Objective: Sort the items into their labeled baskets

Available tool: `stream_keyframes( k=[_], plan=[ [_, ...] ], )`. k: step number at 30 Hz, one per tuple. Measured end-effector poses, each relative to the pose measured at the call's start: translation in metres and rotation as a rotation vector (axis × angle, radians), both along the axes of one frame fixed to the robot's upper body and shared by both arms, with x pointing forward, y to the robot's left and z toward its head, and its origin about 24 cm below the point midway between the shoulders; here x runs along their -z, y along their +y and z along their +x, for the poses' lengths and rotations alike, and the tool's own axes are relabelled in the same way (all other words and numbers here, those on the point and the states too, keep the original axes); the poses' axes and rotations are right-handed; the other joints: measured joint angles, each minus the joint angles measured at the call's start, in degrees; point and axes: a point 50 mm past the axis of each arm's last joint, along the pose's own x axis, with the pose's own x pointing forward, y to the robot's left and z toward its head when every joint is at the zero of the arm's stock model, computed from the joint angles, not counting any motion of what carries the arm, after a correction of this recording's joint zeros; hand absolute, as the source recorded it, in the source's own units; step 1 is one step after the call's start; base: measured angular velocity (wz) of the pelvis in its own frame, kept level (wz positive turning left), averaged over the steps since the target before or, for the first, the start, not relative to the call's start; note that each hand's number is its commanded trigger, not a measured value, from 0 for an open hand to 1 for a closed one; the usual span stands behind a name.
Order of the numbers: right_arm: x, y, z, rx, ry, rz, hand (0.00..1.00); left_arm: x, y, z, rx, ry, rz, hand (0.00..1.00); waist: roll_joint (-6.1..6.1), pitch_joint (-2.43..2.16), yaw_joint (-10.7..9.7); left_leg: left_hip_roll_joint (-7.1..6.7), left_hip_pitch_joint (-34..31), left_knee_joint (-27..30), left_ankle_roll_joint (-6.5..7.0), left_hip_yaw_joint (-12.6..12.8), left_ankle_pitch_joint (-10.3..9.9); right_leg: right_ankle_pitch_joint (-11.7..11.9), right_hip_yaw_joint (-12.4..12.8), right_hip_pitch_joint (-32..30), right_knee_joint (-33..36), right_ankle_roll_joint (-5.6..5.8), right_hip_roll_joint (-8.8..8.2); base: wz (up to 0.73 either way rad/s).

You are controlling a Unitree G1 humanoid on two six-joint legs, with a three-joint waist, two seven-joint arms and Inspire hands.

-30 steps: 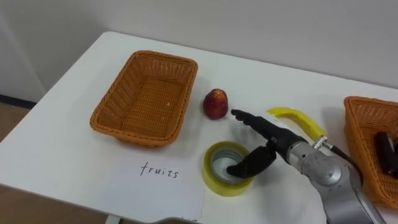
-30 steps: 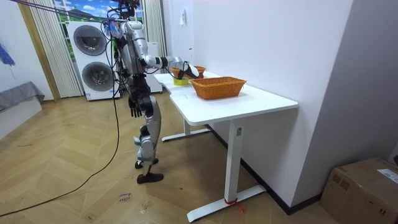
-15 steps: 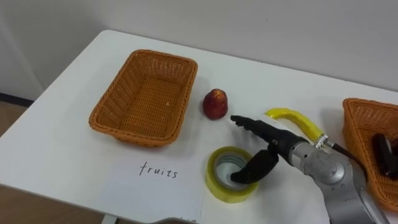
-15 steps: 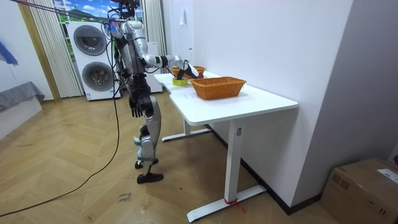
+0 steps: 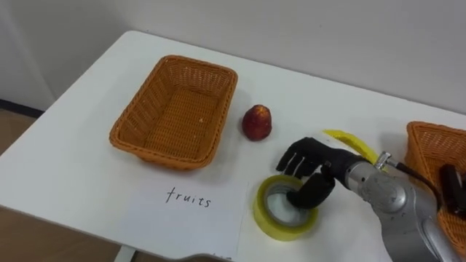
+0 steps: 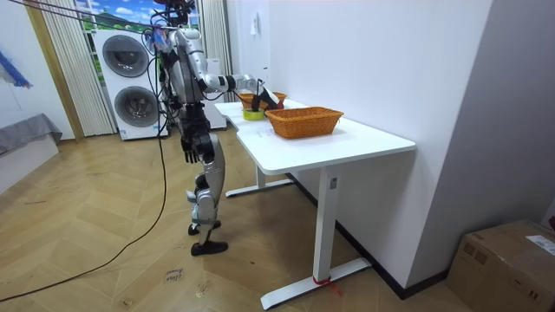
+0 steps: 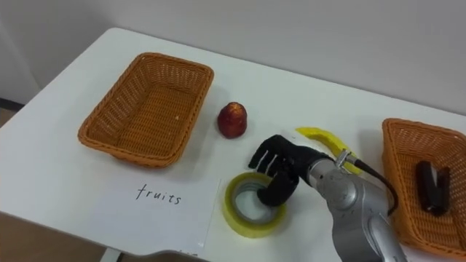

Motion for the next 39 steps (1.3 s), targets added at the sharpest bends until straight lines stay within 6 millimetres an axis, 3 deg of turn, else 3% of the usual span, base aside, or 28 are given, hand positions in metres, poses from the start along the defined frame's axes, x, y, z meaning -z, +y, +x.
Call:
stream_keyframes(
  k=[7,28,30,34,39],
  plan=[
    [0.002,0.003,-0.002,-0.013,0.035,-0.002,1.00,-0.002,0.006,0.006,0.008,-0.012,0.017,0.00,-1.22,-0.06,1.08,0.16,0.08,-0.06,-0.02,0.28,-0.02,0.06,0.58,-0.59,0.74,0.00,0.07,-0.06],
    [0.002,0.004,-0.002,-0.018,0.052,0.035,1.00,0.000,0.007,0.003,-0.023,-0.001,0.062,0.00,-1.13,-0.06,1.23,0.21,0.22,-0.01,-0.02,0.35,0.00,0.18,1.17,-0.58,0.68,-0.09,0.21,0.00],
    [0.002,0.004,-0.003,-0.021,0.055,0.056,1.00,0.000,0.008,0.002,-0.025,0.003,0.070,0.00,-1.00,-0.01,0.87,0.22,0.20,-0.01,-0.02,0.42,0.00,0.18,1.22,-0.62,0.68,-0.09,0.19,0.00],
    [-0.004,-0.001,-0.001,-0.012,0.035,0.149,1.00,0.001,0.007,-0.005,-0.034,0.008,0.075,0.00,-0.15,0.53,0.28,0.25,0.13,-0.06,0.00,1.03,0.00,0.24,1.75,-0.80,0.68,-0.08,0.16,-0.06],
    [-0.024,-0.018,0.000,0.079,-0.112,0.248,1.00,0.002,0.002,-0.018,-0.080,0.021,0.071,0.00,0.87,0.07,-2.19,0.26,0.31,-0.42,0.05,1.56,0.03,0.27,1.84,-0.83,0.63,-0.02,0.13,-0.01]
  ],
)
